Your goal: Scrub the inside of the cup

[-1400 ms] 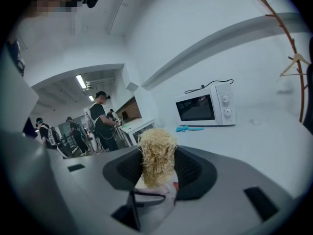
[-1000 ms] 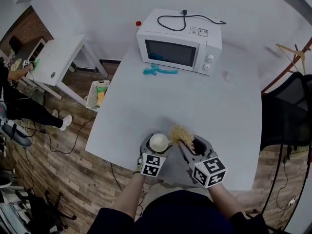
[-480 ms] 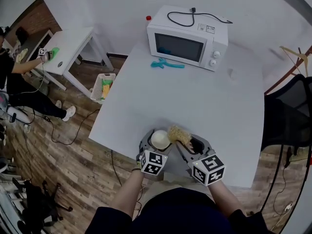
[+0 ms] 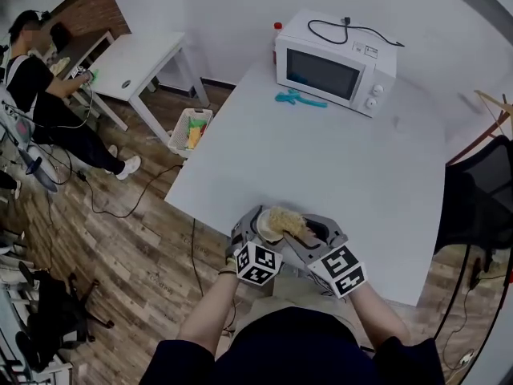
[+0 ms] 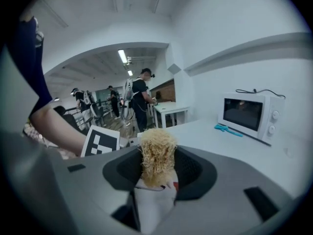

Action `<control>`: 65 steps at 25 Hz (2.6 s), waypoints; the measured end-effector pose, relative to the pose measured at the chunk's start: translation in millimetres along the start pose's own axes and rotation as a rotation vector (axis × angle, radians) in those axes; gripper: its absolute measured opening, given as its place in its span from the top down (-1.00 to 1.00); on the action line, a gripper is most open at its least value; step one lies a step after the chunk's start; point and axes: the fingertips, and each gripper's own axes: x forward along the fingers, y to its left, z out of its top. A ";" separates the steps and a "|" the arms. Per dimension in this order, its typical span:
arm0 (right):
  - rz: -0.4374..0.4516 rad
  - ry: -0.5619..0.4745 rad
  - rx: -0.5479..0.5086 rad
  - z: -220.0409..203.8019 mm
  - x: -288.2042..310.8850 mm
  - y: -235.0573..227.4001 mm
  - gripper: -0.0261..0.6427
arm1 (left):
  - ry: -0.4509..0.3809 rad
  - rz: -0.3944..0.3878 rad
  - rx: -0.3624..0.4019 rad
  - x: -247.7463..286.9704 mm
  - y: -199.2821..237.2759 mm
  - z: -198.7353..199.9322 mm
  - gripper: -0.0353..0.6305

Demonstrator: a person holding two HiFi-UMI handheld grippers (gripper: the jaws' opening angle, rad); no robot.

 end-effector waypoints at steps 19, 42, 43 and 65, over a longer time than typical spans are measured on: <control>0.315 0.384 -1.143 -53.9 0.5 119.0 0.40 | 0.025 -0.065 0.226 -86.4 -60.9 -19.0 -0.46; 0.401 0.411 -1.257 -85.8 -7.4 167.3 0.41 | 0.020 -0.100 0.262 -125.6 -95.6 -35.4 -0.46; 0.391 0.416 -1.182 -84.4 -6.6 166.6 0.41 | 0.020 -0.093 0.257 -125.9 -94.7 -35.6 -0.46; 0.117 0.568 0.535 -84.0 -12.3 115.9 0.41 | -0.010 -0.005 0.270 -114.4 -92.4 -19.2 -0.46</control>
